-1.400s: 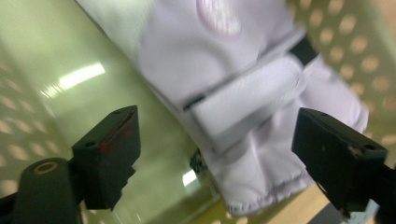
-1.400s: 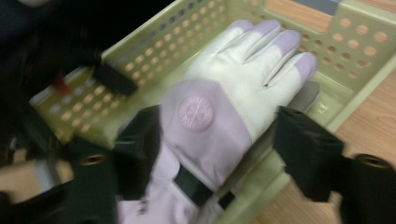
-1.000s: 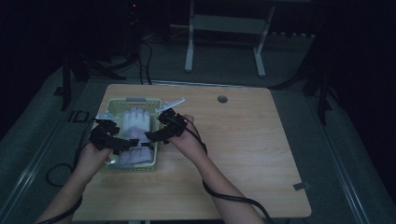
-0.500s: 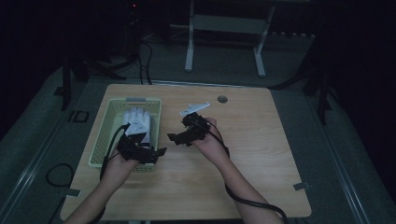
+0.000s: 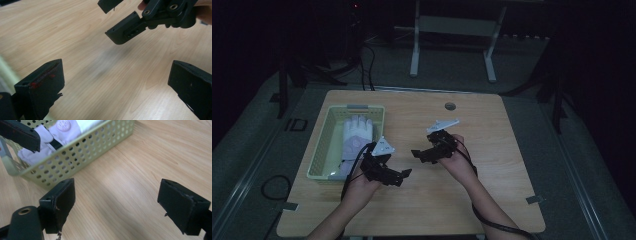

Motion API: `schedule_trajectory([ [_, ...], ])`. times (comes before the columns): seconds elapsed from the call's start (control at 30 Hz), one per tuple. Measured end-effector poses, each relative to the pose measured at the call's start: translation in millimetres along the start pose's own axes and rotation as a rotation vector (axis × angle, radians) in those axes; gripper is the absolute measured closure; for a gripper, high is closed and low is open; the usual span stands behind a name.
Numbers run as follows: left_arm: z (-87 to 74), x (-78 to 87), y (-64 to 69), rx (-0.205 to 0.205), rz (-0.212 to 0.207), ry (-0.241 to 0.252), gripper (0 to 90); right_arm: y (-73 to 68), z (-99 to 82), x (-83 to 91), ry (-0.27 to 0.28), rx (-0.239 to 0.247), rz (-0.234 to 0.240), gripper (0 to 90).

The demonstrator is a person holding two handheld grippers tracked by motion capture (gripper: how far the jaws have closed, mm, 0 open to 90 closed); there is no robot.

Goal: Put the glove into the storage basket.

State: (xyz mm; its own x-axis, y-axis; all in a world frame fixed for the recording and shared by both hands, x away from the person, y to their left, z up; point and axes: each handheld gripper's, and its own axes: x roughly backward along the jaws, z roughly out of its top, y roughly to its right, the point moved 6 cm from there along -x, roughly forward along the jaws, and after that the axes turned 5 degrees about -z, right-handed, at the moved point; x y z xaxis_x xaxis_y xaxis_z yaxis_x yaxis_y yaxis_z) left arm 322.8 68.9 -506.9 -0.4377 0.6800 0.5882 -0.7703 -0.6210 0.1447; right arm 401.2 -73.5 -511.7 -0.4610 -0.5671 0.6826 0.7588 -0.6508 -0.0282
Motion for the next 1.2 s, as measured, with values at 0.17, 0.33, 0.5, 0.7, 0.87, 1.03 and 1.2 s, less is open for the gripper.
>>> schedule_trajectory([
  [0.17,-1.9,-13.7,12.9,-0.031,-0.033,-0.012,1.0,7.7,-14.8,4.0,-0.006,-0.008,-0.006,14.6],
  [0.33,-5.8,-26.8,23.6,-0.044,-0.069,-0.025,1.0,12.4,-28.8,6.1,-0.013,-0.013,-0.01,14.8],
  [0.5,-7.4,-37.9,31.3,-0.046,-0.113,-0.03,1.0,14.2,-44.2,3.6,-0.032,-0.029,-0.003,15.2],
  [0.7,-12.1,-50.1,40.0,-0.062,-0.13,-0.046,1.0,14.7,-63.4,0.6,-0.038,-0.038,0.006,15.2],
  [0.87,-18.6,-60.5,44.4,-0.035,-0.162,-0.055,1.0,16.5,-77.0,0.5,-0.035,-0.063,0.021,15.2],
  [1.03,-24.6,-68.1,49.6,-0.052,-0.169,-0.055,1.0,19.3,-85.8,4.4,-0.016,-0.06,0.019,15.2],
  [1.2,-34.2,-78.4,53.0,-0.054,-0.184,-0.075,1.0,23.4,-95.0,7.0,-0.012,-0.066,0.017,15.2],
])
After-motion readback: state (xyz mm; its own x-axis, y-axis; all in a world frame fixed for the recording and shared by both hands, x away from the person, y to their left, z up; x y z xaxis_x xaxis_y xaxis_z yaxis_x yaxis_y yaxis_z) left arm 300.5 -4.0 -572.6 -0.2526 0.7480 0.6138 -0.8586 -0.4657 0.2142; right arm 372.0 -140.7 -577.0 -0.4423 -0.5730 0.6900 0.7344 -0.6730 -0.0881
